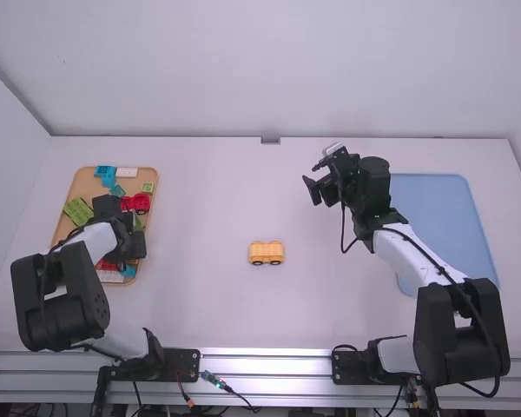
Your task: Assemble lego blocks to make yellow taxi
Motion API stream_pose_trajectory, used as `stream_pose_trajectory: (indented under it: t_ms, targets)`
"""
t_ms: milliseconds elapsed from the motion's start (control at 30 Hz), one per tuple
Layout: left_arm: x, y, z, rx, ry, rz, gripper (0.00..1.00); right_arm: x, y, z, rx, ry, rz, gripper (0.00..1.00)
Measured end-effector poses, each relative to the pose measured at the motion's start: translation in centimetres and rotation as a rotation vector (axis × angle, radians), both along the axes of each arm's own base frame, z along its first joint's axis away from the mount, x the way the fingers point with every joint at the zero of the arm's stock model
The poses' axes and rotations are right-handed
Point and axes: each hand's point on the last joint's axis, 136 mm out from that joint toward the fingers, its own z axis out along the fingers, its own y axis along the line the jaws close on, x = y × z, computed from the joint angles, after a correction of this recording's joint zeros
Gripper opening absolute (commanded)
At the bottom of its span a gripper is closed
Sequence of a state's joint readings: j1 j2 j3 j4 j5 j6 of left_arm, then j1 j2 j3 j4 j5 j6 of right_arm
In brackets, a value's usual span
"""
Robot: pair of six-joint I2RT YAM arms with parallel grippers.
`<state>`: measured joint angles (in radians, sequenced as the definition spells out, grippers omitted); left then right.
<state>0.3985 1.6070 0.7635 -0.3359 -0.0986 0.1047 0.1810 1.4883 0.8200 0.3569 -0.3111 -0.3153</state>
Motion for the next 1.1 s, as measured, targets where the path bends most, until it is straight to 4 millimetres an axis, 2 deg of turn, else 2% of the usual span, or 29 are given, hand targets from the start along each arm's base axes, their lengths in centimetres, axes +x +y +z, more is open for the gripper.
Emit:
stream_pose_trajectory:
  t_ms: [167,367,833,867,933,1033,1100]
  targets:
    - [-0.5,1.1,0.2,0.039,0.012,0.029,0.52,0.0,0.0,0.0,-0.001,0.000,0.001,0.99]
    - [-0.7,1.1,-0.1,0.054,0.006,-0.004,0.55,0.0,0.0,0.0,-0.001,0.000,0.001,1.00]
    - [0.6,0.8,0.0,0.037,-0.065,-0.016,0.51,0.0,0.0,0.0,-0.001,-0.002,0.001,1.00]
    - [0.7,0.7,0.0,0.030,-0.070,-0.013,0.45,0.0,0.0,0.0,-0.003,-0.003,0.002,1.00]
    - [0.7,0.7,0.0,0.031,-0.072,-0.012,0.43,0.0,0.0,0.0,-0.003,-0.003,0.002,1.00]
    - [0.7,0.7,0.0,0.027,-0.072,-0.011,0.55,0.0,0.0,0.0,-0.001,-0.002,0.001,0.99]
    - [0.5,0.7,-0.1,0.027,-0.065,-0.004,0.56,0.0,0.0,0.0,-0.003,-0.003,0.002,1.00]
